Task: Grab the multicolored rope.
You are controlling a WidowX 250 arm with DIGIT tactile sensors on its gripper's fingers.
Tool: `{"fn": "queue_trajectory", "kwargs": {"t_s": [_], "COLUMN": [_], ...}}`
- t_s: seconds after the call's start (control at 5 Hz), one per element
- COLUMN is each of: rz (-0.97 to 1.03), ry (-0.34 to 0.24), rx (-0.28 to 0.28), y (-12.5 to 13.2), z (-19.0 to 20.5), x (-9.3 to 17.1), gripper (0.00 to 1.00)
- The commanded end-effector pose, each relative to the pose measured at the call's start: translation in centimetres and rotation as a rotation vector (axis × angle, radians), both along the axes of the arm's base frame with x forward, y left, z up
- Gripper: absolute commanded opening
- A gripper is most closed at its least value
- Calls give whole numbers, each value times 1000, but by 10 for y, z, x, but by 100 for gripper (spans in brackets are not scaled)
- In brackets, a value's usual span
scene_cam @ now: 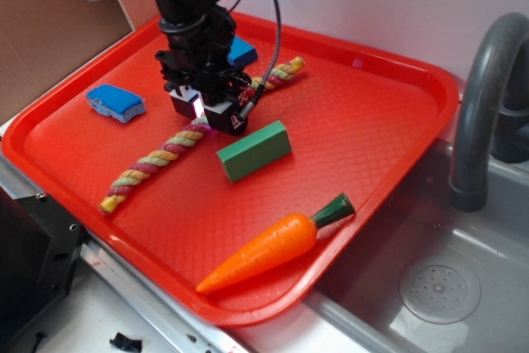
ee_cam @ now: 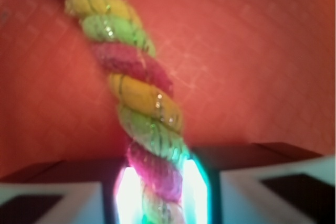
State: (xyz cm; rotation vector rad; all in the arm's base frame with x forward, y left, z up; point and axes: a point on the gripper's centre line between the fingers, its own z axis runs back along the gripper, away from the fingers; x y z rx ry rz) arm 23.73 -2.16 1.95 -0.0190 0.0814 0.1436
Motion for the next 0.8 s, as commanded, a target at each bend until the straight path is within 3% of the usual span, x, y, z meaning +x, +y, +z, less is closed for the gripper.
{"fn": "queue_trajectory", "kwargs": {"t_s": [0.0,0.4,0.6], "rz": [-192,-150,-176], "ry": [-37,-120,-87], "rx": [-48,-41,31], "y": [-13,-19,-22], "z": [100,191,191], "x": [9,-15,-15], "gripper": [0,0,0]}}
